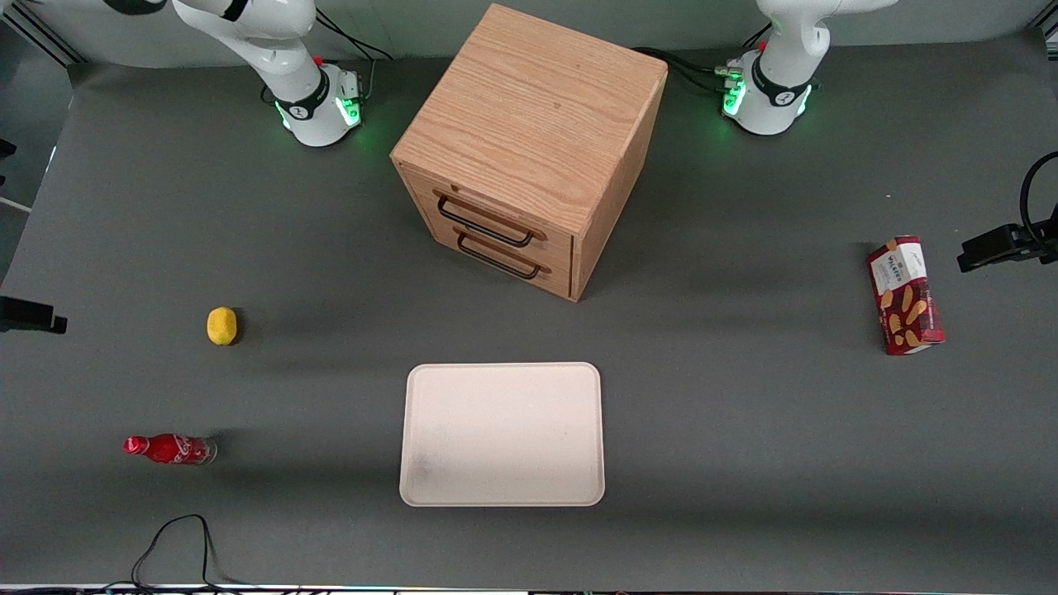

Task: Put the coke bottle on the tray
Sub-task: 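Move the open right gripper down over the red Coca-Cola bottle, then close the right gripper on the bottle's cap end and lift it, then carry the held bottle over the white tray and lower it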

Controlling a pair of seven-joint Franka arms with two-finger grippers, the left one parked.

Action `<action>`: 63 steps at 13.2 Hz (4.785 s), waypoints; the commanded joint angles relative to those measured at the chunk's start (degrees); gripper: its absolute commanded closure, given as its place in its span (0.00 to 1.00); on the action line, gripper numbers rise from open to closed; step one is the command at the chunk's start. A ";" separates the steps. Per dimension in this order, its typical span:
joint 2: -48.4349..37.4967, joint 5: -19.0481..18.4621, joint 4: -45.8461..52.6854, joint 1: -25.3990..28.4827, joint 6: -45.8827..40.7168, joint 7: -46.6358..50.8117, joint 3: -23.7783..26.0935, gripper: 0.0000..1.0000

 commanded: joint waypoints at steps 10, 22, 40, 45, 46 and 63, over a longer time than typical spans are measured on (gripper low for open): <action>15.64 -0.45 7.09 -1.69 11.33 -11.13 0.34 0.00; 26.11 -0.45 8.25 -0.37 22.06 -5.69 1.74 0.01; 25.85 -1.68 8.25 -0.11 20.30 -5.95 1.30 1.00; 25.50 -1.68 8.25 -0.11 19.78 -5.77 1.22 1.00; 24.98 -1.68 8.33 0.15 17.95 -5.69 1.30 1.00; 1.15 -4.58 6.84 5.50 -8.88 3.16 1.74 1.00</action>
